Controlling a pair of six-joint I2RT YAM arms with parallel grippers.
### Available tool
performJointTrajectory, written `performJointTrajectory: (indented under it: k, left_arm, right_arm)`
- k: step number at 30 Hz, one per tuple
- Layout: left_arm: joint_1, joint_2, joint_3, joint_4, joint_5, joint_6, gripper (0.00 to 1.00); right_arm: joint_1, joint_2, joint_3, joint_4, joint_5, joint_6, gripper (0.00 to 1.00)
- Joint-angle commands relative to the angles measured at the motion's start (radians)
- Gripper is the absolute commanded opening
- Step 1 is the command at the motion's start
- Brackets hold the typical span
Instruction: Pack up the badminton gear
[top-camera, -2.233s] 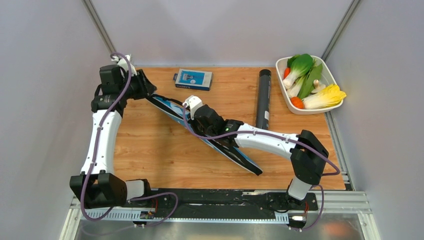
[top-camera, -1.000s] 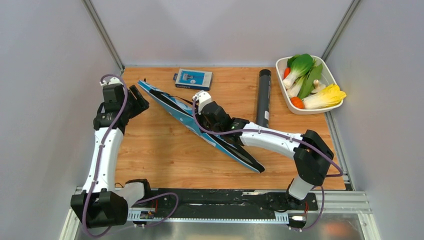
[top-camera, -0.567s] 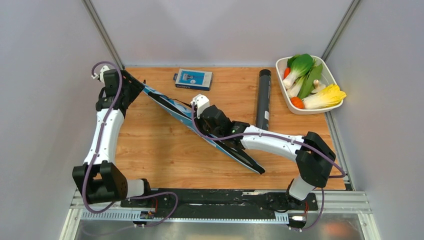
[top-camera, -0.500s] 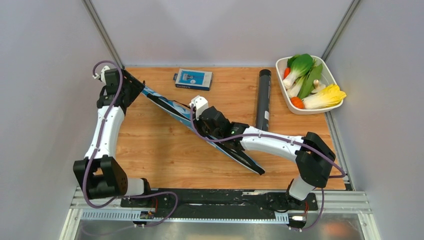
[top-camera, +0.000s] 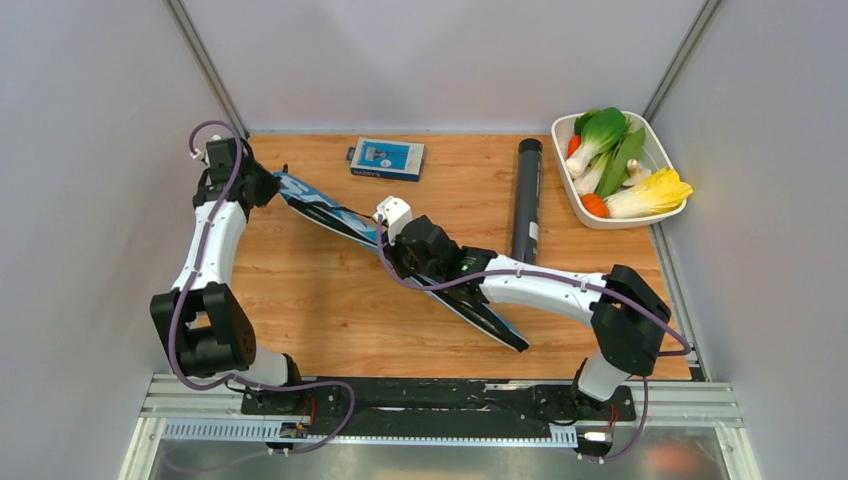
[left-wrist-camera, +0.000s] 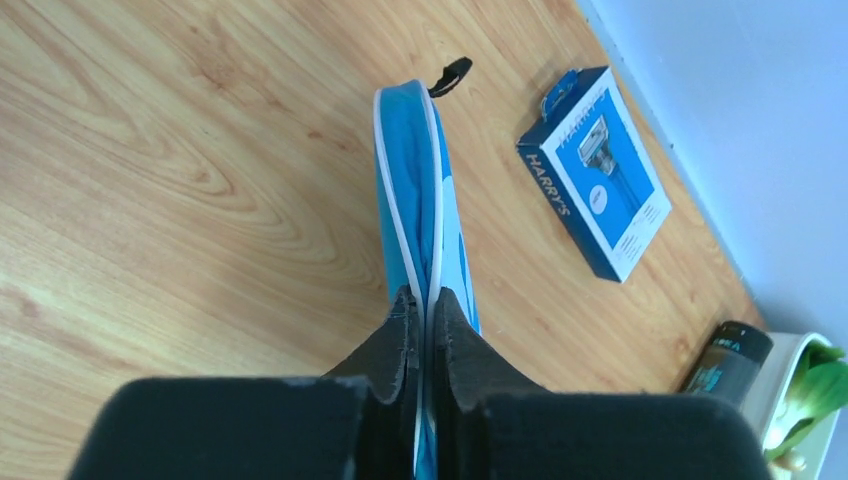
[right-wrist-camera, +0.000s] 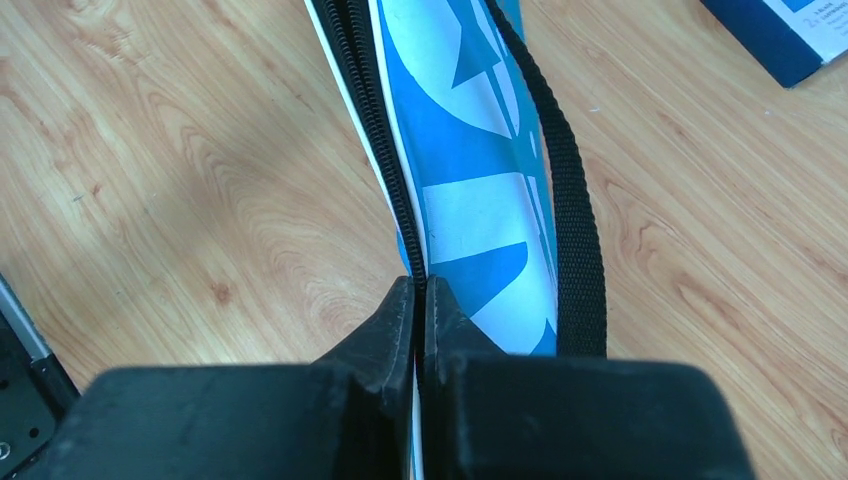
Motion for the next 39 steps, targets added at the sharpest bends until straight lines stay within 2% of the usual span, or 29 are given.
performJointTrajectory:
  k: [1, 4, 9, 13, 19, 22, 26, 28, 31, 33, 36, 39]
  left_arm:
    - [0.035, -0.062, -0.041, 0.031, 0.078, -0.004, 0.01]
    - [0.036, -0.130, -0.155, 0.089, 0.169, -0.064, 0.00]
    - [0.030, -0.252, -0.309, 0.148, 0.164, -0.191, 0.00]
    - [0.017, -0.343, -0.360, 0.134, 0.142, -0.213, 0.00]
    - [0.008, -0.403, -0.415, 0.141, 0.145, -0.250, 0.00]
    - [0.007, -0.415, -0.426, 0.138, 0.144, -0.255, 0.00]
    - [0.005, -0.427, -0.439, 0.145, 0.155, -0.265, 0.00]
    - [0.006, -0.428, -0.439, 0.141, 0.150, -0.266, 0.00]
    - [0.005, -0.431, -0.446, 0.141, 0.146, -0.275, 0.00]
    - [0.005, -0.436, -0.461, 0.156, 0.149, -0.288, 0.00]
    - [0.004, -0.441, -0.470, 0.169, 0.147, -0.296, 0.00]
    - [0.005, -0.441, -0.468, 0.170, 0.144, -0.300, 0.00]
  right_arm:
    - [-0.002, -0.067, -0.022, 0.062, -0.055, -0.021, 0.06]
    - [-0.002, -0.115, -0.020, 0.037, -0.114, 0.010, 0.20]
    - [-0.003, -0.148, 0.029, 0.035, -0.161, -0.016, 0.46]
    - [-0.029, -0.099, 0.101, 0.014, -0.191, -0.042, 0.56]
    - [-0.041, 0.067, 0.250, -0.006, -0.318, -0.083, 0.78]
    - [-0.040, 0.141, 0.315, -0.014, -0.364, -0.122, 0.82]
    - [-0.041, 0.215, 0.375, -0.034, -0.409, -0.156, 0.80]
    - [-0.041, 0.231, 0.392, -0.060, -0.459, -0.149, 0.65]
    - [-0.034, 0.210, 0.377, -0.066, -0.554, -0.105, 0.35]
    - [-0.012, 0.185, 0.356, -0.053, -0.585, -0.053, 0.23]
    - [0.051, 0.157, 0.311, -0.001, -0.591, -0.012, 0.22]
    - [0.112, 0.173, 0.312, 0.010, -0.543, 0.017, 0.30]
